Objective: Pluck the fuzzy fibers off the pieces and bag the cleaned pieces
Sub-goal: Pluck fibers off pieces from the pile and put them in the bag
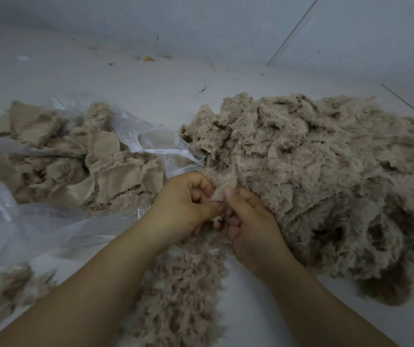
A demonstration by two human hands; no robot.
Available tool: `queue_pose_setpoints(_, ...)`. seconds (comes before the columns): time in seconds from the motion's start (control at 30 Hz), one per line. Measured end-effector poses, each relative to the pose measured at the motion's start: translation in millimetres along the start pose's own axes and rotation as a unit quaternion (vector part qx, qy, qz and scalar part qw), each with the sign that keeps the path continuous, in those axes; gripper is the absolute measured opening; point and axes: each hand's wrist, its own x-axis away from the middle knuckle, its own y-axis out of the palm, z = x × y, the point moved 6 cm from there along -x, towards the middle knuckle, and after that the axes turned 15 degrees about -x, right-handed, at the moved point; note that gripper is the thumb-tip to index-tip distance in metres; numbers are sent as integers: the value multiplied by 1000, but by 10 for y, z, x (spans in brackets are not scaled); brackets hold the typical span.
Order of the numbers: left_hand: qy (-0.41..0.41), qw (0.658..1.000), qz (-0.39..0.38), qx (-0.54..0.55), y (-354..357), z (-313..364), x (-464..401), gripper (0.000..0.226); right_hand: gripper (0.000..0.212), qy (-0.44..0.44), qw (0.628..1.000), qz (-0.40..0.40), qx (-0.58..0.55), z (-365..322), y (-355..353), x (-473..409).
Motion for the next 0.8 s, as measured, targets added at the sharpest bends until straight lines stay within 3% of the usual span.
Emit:
queue_pose_setpoints(0.1,18,999,26,-6,-47,17,1,24,24,-6,1000,21,-4,17,-23,2)
queue_pose_setpoints(0.23,45,995,-52,74,-13,120,56,29,21,10,999,22,-27,0,7,-9)
queue_pose_setpoints(0.3,34,997,-31,67,-31,96,40,26,39,8,999,34,-37,-9,-13,-15)
queue_pose_setpoints(0.43,0,998,-2,58,-47,29,12,21,35,1,999,38,-12,-4,-4,-13)
queue_pose_setpoints(0.53,-8,1000,5,19,-118,24,-3,28,45,-11,1000,27,-3,-2,-1,5)
queue_pose_setpoints(0.63,8,998,4,-55,-150,34,-8,34,40,-18,999,7,39,-3,8,14)
queue_pose_setpoints(0.8,24,1000,12,6,-157,82,32,12,23,-14,998,-21,62,-9,26,8)
